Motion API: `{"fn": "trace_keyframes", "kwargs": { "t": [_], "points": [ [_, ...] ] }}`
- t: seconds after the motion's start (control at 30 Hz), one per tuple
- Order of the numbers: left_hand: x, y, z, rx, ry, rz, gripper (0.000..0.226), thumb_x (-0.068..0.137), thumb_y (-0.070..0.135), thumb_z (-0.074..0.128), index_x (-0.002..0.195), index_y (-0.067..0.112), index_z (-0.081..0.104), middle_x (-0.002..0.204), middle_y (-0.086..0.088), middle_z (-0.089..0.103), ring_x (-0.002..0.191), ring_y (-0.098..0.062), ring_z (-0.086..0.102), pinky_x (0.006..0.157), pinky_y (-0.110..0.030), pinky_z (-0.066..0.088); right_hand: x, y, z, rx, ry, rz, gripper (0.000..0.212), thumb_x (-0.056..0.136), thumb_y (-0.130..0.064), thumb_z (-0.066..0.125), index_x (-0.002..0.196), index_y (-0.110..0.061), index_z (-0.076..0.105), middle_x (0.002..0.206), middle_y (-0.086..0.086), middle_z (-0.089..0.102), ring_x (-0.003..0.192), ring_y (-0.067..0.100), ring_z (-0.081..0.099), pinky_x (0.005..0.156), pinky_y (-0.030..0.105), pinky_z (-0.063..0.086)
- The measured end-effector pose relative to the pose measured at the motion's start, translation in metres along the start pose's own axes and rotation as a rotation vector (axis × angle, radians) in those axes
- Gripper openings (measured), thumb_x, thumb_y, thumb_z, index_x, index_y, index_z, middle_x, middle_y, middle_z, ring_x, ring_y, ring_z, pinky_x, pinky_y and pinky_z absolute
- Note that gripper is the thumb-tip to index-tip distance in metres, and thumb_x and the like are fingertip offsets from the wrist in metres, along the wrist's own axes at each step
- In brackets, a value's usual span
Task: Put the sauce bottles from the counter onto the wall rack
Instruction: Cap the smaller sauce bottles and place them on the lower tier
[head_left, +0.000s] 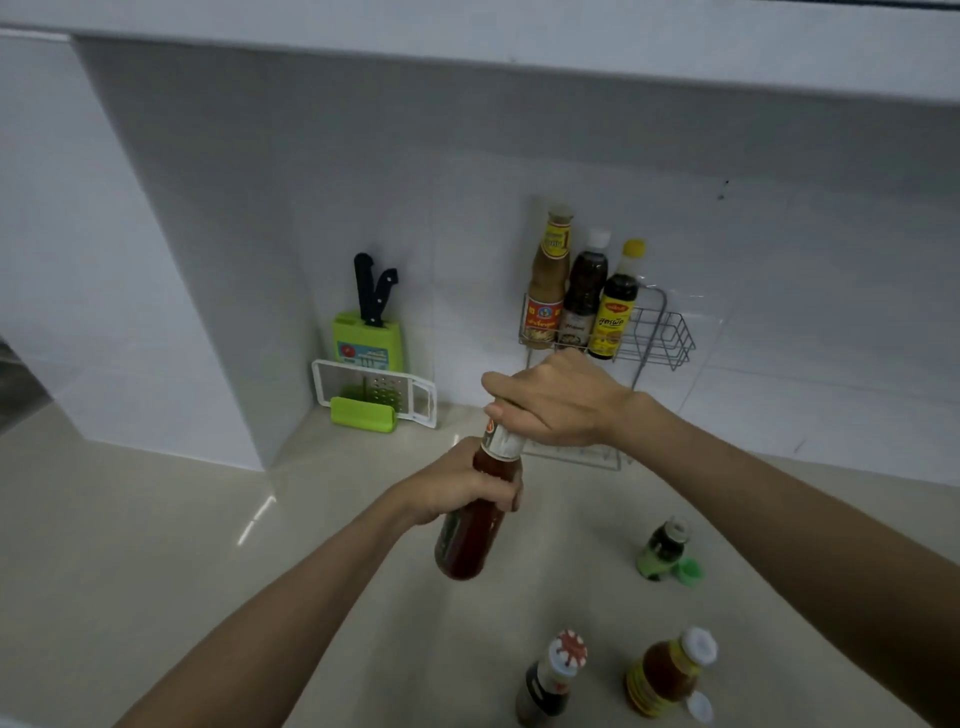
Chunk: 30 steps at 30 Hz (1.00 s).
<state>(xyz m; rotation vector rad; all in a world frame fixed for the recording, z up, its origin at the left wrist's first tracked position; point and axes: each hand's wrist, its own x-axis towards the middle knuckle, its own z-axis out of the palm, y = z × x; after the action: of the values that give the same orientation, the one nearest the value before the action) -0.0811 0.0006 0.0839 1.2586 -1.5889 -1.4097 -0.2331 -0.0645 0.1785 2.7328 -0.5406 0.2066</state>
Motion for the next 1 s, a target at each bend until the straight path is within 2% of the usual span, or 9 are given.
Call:
{"fn": "trace_keyframes", "kwargs": {
  "t": [0.2, 0.27, 0.37, 0.43, 0.6, 0.73, 0.87, 0.93, 1.0],
  "points": [
    [0.008, -0.017, 0.031, 0.1, 0.515, -0.19, 0.012, 0.056, 0.011, 0.07, 0.061, 0.016, 0.06, 0.058, 0.0, 0.064, 0.054, -0.017, 0.059, 0.056, -0.026, 0.048, 0.002, -0.025, 0.029, 0.048, -0.07, 0.408, 0.03, 0.097, -0.037, 0.028, 0.087, -0.016, 0.046, 0.078, 0.014, 0.065, 0.065, 0.033, 0.055, 0.057, 0.034, 0.032],
    [0.005, -0.025, 0.024, 0.088, 0.342, -0.163, 0.012, 0.056, 0.009, 0.068, 0.06, 0.015, 0.06, 0.061, -0.003, 0.064, 0.059, -0.019, 0.059, 0.062, -0.029, 0.049, -0.004, -0.024, 0.03, 0.109, -0.106, 0.286, 0.034, 0.099, -0.043, 0.027, 0.084, -0.017, 0.042, 0.07, 0.01, 0.057, 0.063, 0.031, 0.056, 0.058, 0.034, 0.033],
    [-0.004, -0.02, 0.004, -0.006, -0.136, -0.088, 0.015, 0.057, -0.003, 0.061, 0.065, 0.009, 0.057, 0.066, -0.007, 0.06, 0.07, -0.024, 0.059, 0.069, -0.029, 0.048, -0.01, -0.014, 0.022, 0.138, -0.06, -0.036, 0.035, 0.097, -0.054, 0.026, 0.093, -0.02, 0.036, 0.066, 0.007, 0.059, 0.05, 0.027, 0.046, 0.053, 0.031, 0.029],
    [-0.006, -0.016, 0.002, -0.031, -0.197, -0.07, 0.017, 0.057, -0.006, 0.059, 0.065, 0.008, 0.055, 0.063, -0.005, 0.06, 0.07, -0.024, 0.059, 0.067, -0.027, 0.048, -0.01, -0.014, 0.022, 0.138, 0.005, -0.073, 0.028, 0.094, -0.047, 0.028, 0.097, -0.02, 0.032, 0.062, 0.006, 0.062, 0.042, 0.028, 0.043, 0.047, 0.028, 0.025],
    [0.001, -0.024, 0.024, -0.039, 0.336, -0.148, 0.012, 0.053, 0.005, 0.067, 0.062, 0.01, 0.062, 0.059, -0.005, 0.062, 0.058, -0.023, 0.057, 0.061, -0.031, 0.048, 0.001, -0.034, 0.037, 0.257, 0.008, 0.348, 0.01, 0.088, -0.038, 0.017, 0.085, -0.029, 0.018, 0.062, 0.01, 0.057, 0.051, 0.032, 0.046, 0.053, 0.033, 0.03],
    [0.008, -0.027, 0.043, 0.175, 0.655, -0.248, 0.015, 0.062, 0.02, 0.07, 0.075, 0.017, 0.064, 0.072, -0.001, 0.07, 0.067, -0.021, 0.064, 0.059, -0.029, 0.049, 0.01, -0.051, 0.036, 0.272, -0.117, 0.682, 0.01, 0.095, -0.023, 0.038, 0.094, -0.017, 0.046, 0.085, 0.013, 0.062, 0.08, 0.035, 0.061, 0.062, 0.038, 0.043],
    [0.01, -0.034, 0.059, 0.441, 0.814, -0.353, 0.025, 0.071, 0.027, 0.063, 0.096, 0.024, 0.064, 0.089, -0.002, 0.072, 0.088, -0.029, 0.066, 0.067, -0.028, 0.042, 0.01, -0.053, 0.045, 0.26, -0.409, 0.724, 0.04, 0.094, -0.029, 0.052, 0.13, -0.013, 0.044, 0.117, 0.013, 0.055, 0.107, 0.034, 0.055, 0.073, 0.041, 0.043],
    [0.01, -0.036, 0.056, 0.405, 0.826, -0.308, 0.026, 0.071, 0.024, 0.065, 0.097, 0.02, 0.062, 0.089, -0.004, 0.072, 0.087, -0.03, 0.066, 0.068, -0.03, 0.046, 0.012, -0.047, 0.045, 0.515, -0.364, 0.865, 0.05, 0.091, -0.053, 0.046, 0.115, -0.011, 0.056, 0.106, 0.012, 0.061, 0.094, 0.03, 0.056, 0.07, 0.037, 0.043],
    [0.011, -0.034, 0.044, 0.243, 0.705, -0.2, 0.032, 0.068, 0.02, 0.073, 0.098, 0.015, 0.06, 0.089, -0.005, 0.071, 0.085, -0.027, 0.066, 0.07, -0.033, 0.051, 0.015, -0.038, 0.042, 0.695, -0.21, 0.945, 0.049, 0.085, -0.058, 0.047, 0.093, -0.011, 0.062, 0.093, 0.009, 0.065, 0.084, 0.027, 0.058, 0.066, 0.034, 0.045]
  ]
}}
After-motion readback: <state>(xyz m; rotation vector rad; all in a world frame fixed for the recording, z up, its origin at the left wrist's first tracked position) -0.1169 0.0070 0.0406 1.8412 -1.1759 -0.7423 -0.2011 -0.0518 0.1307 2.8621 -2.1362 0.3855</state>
